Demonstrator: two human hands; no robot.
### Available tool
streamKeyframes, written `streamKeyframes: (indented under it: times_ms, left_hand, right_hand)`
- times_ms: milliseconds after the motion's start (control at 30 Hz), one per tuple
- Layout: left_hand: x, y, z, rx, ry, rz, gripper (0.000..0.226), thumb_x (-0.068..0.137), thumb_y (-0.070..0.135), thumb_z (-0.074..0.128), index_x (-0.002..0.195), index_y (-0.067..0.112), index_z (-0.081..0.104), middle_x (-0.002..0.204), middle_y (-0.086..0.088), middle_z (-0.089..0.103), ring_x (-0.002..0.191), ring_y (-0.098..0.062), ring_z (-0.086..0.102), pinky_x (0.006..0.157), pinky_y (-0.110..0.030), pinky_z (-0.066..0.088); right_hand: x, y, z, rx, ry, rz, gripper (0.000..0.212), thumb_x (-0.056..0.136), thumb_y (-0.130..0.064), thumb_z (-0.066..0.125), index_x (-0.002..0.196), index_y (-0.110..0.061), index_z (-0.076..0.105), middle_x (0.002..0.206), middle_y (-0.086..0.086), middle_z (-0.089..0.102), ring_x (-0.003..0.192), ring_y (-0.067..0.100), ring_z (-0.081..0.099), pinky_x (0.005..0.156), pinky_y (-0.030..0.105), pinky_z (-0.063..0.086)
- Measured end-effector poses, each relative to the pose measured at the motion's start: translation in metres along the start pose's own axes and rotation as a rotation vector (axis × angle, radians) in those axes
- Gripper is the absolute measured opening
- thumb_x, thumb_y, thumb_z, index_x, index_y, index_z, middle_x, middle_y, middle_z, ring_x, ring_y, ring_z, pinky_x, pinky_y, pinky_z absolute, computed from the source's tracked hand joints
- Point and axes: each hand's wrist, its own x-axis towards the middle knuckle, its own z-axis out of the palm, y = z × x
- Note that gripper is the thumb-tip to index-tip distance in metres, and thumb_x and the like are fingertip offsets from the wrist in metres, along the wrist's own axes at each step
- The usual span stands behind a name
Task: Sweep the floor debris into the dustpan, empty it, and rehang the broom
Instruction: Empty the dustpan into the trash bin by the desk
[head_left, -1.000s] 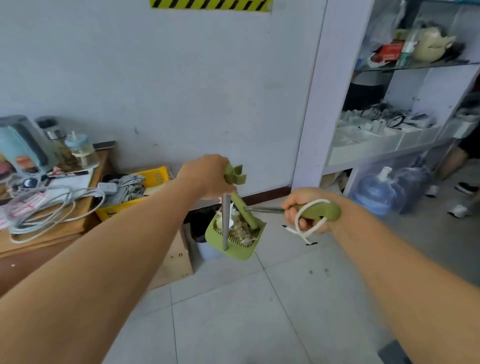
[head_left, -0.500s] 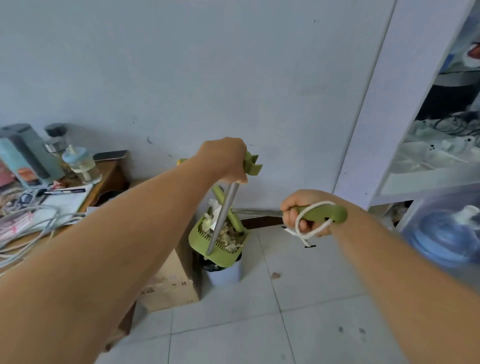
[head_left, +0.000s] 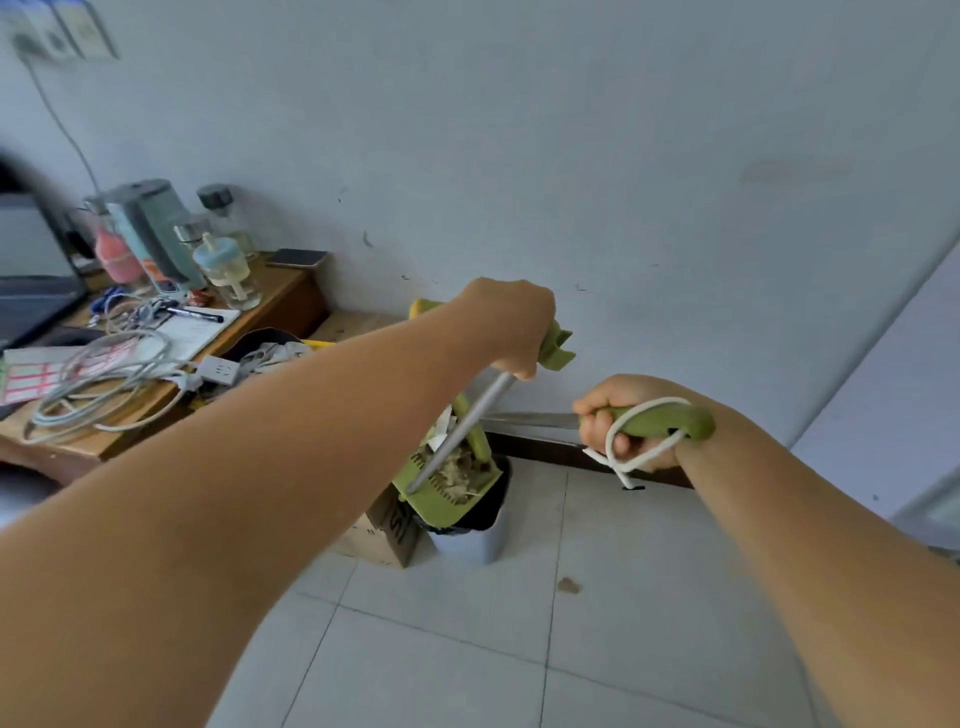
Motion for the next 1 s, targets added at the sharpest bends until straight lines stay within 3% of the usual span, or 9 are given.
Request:
streamKeyframes:
  times_ms: [233, 333, 667, 800, 1000]
  left_hand:
    - [0.084, 0.022, -0.006, 0.009, -0.105, -0.038, 0.030, 0.082, 0.026, 0.075, 0.073, 0.018, 0.047, 0.071, 0.003, 0.052, 0.060, -0.015, 0.049, 0.055, -0.026, 0.039]
    - [0.112, 0.022, -0.012, 0.008, -0.145, -0.060, 0.029, 0.082, 0.023, 0.075, 0.071, 0.018, 0.049, 0.069, 0.003, 0.050, 0.062, -0.017, 0.049, 0.058, -0.026, 0.039]
    - [0.179, 0.032, -0.018, -0.027, -0.262, -0.172, 0.029, 0.081, 0.019, 0.075, 0.067, 0.017, 0.050, 0.062, 0.004, 0.047, 0.051, -0.013, 0.043, 0.050, -0.024, 0.036]
    - [0.205, 0.049, -0.020, -0.034, -0.306, -0.261, 0.025, 0.078, 0.024, 0.077, 0.069, 0.019, 0.054, 0.071, 0.002, 0.053, 0.060, -0.016, 0.051, 0.056, -0.026, 0.042]
    - [0.242, 0.069, -0.030, -0.029, -0.337, -0.338, 0.023, 0.074, 0.028, 0.080, 0.074, 0.017, 0.059, 0.079, -0.001, 0.059, 0.074, -0.022, 0.060, 0.074, -0.034, 0.052]
  right_hand:
    - [0.039, -0.043, -0.073, -0.066, -0.068, 0.108, 0.025, 0.092, -0.017, 0.049, 0.068, -0.012, 0.045, 0.060, -0.006, 0.038, 0.035, 0.004, 0.040, 0.029, 0.015, 0.031]
    - [0.055, -0.059, -0.097, -0.102, -0.078, 0.149, 0.028, 0.094, -0.017, 0.048, 0.066, -0.012, 0.044, 0.053, -0.004, 0.038, 0.032, 0.004, 0.039, 0.028, 0.013, 0.030]
    - [0.105, -0.113, -0.148, -0.254, -0.198, 0.233, 0.035, 0.094, -0.022, 0.047, 0.061, -0.011, 0.047, 0.050, -0.007, 0.039, 0.033, 0.005, 0.039, 0.029, 0.014, 0.034]
    - [0.111, -0.135, -0.176, -0.443, -0.250, 0.249, 0.036, 0.095, -0.026, 0.046, 0.061, -0.011, 0.047, 0.042, -0.006, 0.040, 0.030, 0.006, 0.039, 0.030, 0.013, 0.035]
    - [0.125, -0.150, -0.217, -0.486, -0.311, 0.288, 0.047, 0.095, -0.027, 0.046, 0.051, -0.012, 0.052, 0.045, -0.008, 0.040, 0.032, 0.006, 0.039, 0.031, 0.014, 0.037]
